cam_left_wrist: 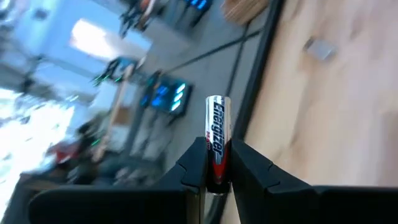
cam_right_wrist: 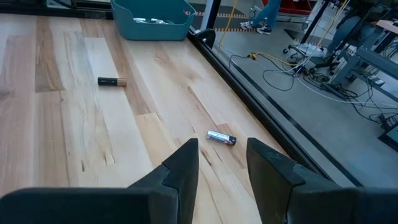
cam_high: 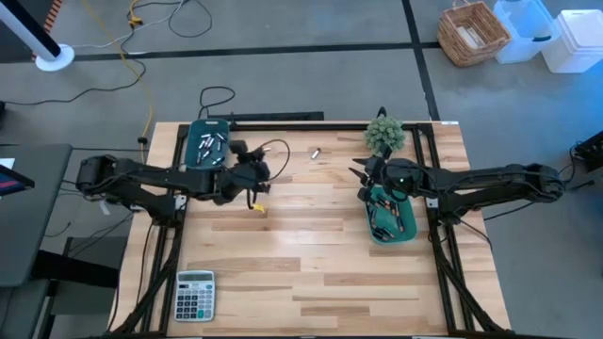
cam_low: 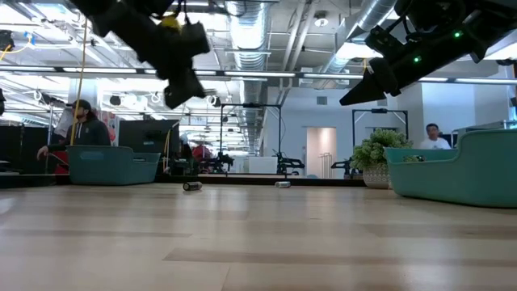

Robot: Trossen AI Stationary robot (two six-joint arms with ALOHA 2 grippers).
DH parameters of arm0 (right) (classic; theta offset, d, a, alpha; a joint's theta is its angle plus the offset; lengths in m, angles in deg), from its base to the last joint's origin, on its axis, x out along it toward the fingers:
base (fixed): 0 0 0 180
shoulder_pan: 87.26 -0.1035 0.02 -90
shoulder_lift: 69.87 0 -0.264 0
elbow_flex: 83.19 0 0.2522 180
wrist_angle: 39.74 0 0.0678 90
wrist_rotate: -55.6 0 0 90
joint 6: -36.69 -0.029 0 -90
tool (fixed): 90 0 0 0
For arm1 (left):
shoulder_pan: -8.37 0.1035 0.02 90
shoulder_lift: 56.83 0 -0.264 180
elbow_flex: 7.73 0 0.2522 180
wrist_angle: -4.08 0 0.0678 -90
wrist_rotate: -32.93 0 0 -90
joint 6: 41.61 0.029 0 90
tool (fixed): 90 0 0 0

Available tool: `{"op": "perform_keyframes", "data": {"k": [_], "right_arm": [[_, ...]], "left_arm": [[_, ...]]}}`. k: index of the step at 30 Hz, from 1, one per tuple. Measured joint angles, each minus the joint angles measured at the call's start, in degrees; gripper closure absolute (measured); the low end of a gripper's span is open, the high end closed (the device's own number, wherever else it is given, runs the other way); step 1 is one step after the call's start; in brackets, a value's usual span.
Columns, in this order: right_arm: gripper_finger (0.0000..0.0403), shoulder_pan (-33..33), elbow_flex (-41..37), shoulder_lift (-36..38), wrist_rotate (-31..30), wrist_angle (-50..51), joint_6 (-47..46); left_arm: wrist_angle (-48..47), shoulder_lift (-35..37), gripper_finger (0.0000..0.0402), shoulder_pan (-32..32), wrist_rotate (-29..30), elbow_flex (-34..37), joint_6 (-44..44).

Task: Sort batteries
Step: Put the black-silver battery into the blue bin

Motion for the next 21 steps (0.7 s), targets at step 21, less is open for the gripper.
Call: {"op": "perform_keyframes", "data": {"k": [21], "right_arm": [[0.0255,0.00,0.00,0.00,0.00,-0.38,-0.44]], "left_arm": [[-29.24,0.69,0.0356,17.75,4.61,1.61,-31.04]]}}
